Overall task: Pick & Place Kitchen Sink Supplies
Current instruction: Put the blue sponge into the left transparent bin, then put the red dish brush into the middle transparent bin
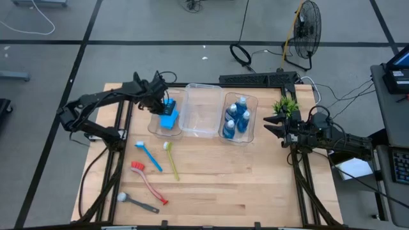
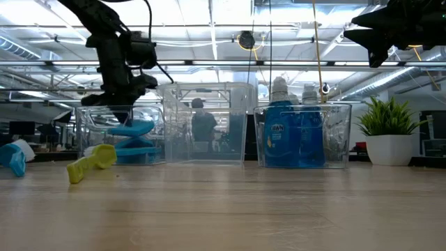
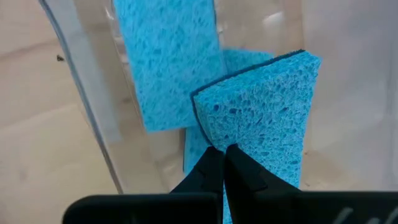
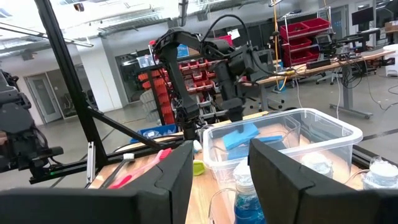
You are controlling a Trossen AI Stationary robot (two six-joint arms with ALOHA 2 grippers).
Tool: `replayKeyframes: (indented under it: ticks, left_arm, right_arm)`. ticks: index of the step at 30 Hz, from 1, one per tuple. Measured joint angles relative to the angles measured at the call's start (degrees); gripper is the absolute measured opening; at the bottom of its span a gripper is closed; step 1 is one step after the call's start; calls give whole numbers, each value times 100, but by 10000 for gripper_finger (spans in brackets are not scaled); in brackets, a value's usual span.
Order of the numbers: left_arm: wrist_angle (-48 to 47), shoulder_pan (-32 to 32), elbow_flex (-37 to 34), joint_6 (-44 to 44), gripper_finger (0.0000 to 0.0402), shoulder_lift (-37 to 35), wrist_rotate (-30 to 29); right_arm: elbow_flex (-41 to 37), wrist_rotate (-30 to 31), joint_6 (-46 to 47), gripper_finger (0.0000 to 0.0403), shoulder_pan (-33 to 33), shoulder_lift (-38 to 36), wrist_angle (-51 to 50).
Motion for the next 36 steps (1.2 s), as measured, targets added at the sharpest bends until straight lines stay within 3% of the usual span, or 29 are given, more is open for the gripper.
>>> replayKeyframes:
  ticks: [13,21,26,36]
  left_arm:
    - [464,-7,-128,-90,3,0,-14]
    - [464,-7,-128,-140,33,0,-187]
    - [464,-11,-128,-78,86,0,-132]
    - [425,-11,-92,30,240,0,264]
  right_arm:
    - [0,0,-21,141,2,0,0]
    - [0,0,-22,141,2,0,0]
    - [0,0,-21,141,1,0,0]
    - [0,0,-1,141,0,0,2]
